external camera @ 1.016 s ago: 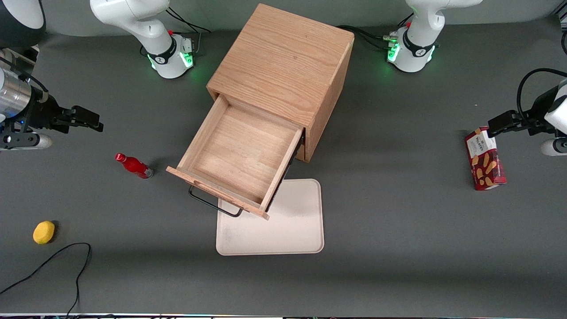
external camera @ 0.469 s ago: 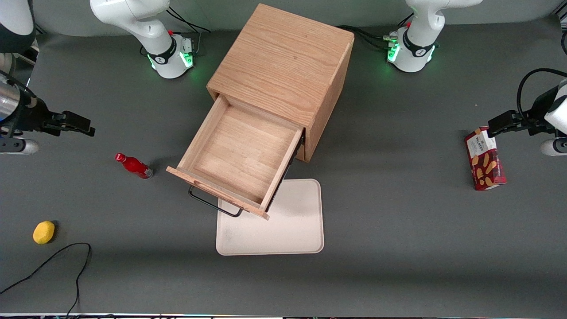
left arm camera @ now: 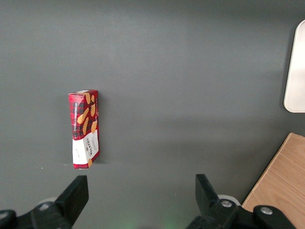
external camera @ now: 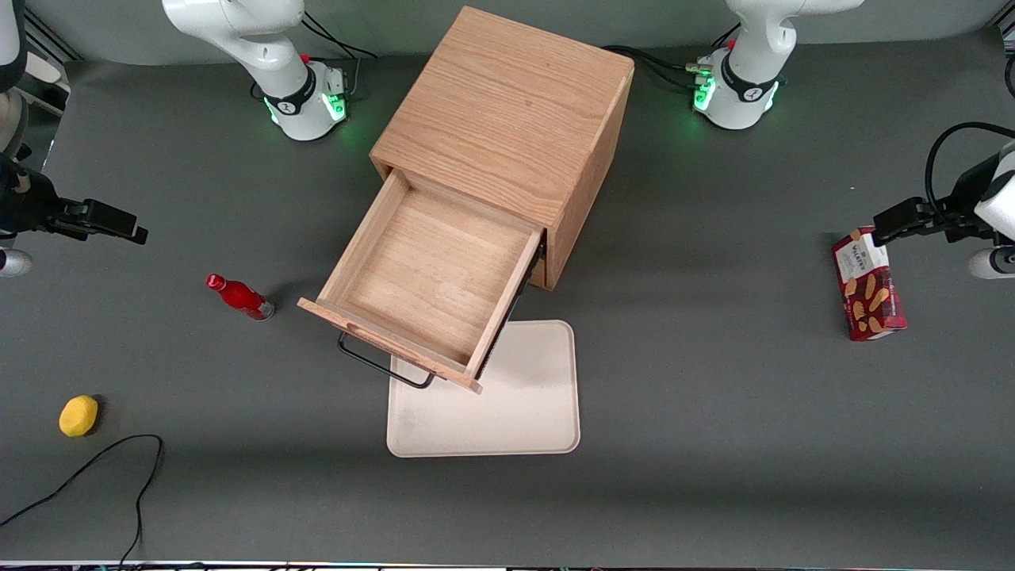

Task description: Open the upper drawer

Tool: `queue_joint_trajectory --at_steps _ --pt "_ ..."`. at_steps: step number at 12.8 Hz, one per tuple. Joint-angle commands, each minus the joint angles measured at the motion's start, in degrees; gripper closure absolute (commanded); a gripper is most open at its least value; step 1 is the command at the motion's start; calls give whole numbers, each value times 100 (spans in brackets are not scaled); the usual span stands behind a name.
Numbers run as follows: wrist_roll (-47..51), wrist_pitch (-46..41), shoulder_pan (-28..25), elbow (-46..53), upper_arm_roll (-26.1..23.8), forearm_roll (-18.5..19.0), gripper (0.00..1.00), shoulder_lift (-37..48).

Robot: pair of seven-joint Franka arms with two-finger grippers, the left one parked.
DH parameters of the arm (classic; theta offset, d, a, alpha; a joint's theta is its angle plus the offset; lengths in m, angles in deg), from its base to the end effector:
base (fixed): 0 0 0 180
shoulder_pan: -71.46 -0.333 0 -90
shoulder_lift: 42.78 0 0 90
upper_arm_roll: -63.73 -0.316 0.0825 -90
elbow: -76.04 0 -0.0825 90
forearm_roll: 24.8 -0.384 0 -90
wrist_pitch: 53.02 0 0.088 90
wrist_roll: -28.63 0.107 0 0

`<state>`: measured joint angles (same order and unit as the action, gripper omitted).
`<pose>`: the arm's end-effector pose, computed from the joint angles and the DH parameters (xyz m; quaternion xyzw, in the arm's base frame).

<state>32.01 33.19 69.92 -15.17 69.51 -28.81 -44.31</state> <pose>0.5528 -0.0324 0.5947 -0.9956 0.0660 0.0566 0.0341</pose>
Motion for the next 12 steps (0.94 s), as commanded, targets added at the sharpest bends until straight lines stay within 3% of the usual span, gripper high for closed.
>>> queue_joint_trajectory --at_steps 1,12 --pt "41 -122 346 208 -384 -73 0 3" --pt "-856 -517 374 569 -193 50 0 -14"
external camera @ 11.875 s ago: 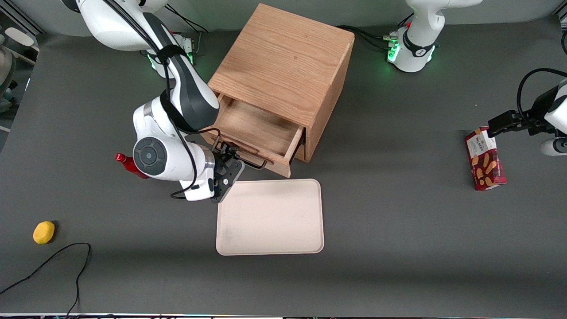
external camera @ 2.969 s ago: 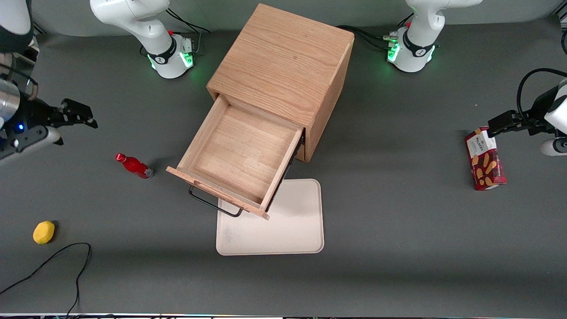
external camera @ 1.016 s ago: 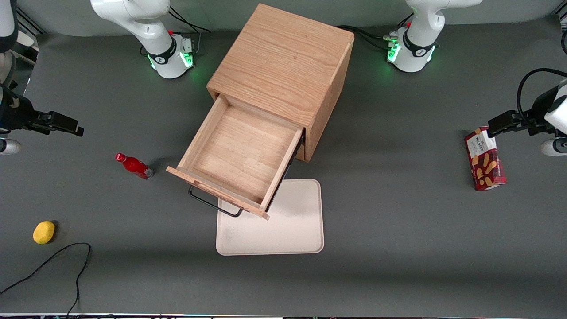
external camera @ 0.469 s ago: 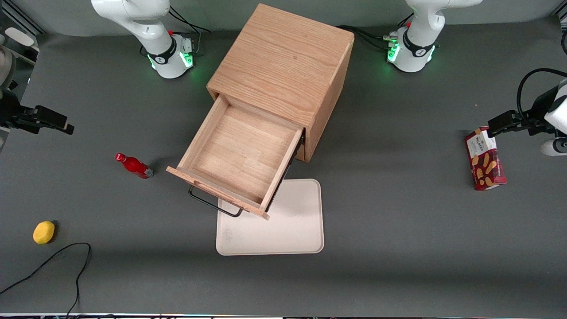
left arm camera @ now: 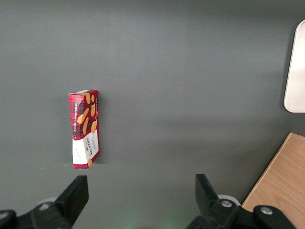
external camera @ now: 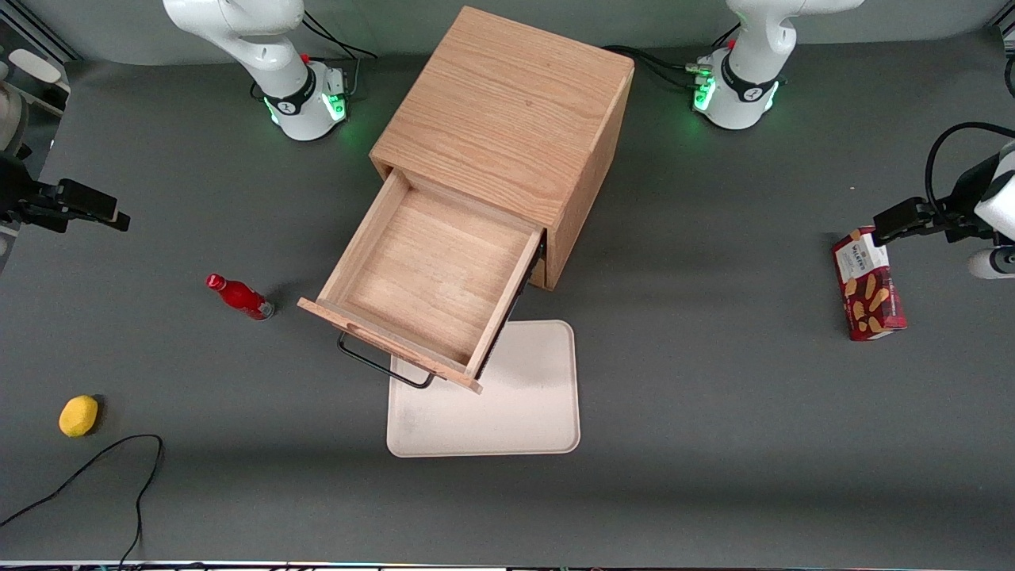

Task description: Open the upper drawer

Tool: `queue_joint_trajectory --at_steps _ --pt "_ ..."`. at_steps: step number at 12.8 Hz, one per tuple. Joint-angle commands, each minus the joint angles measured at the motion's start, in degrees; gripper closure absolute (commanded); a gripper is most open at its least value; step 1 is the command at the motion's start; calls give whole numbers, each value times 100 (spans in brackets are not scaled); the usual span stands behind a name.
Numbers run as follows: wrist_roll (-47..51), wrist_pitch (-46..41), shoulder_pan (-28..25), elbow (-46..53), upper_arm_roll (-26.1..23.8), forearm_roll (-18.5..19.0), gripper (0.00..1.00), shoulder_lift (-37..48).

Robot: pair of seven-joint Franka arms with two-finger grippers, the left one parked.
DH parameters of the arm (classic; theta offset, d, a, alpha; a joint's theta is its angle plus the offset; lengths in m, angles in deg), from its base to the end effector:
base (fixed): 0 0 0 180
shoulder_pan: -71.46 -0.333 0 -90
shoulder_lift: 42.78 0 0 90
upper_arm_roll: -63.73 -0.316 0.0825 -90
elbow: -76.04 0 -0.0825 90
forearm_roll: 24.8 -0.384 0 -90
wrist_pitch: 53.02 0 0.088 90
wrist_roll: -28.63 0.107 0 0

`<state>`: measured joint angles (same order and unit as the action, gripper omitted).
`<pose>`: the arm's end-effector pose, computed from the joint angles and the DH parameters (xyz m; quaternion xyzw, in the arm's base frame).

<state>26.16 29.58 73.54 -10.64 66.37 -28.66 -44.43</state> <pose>0.5487 -0.0370 0.6252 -0.9981 0.0170 0.0478 0.0360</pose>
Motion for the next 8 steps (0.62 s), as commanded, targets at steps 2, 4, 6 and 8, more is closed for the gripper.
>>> queue_joint_trajectory --at_steps 2,4,6,8 --pt "-280 -157 47 125 131 25 0 25" --pt "-272 -262 222 107 70 8 0 104" --pt "-246 -271 275 107 -27 -10 0 104" --pt "-210 -280 205 107 -9 -10 0 104"
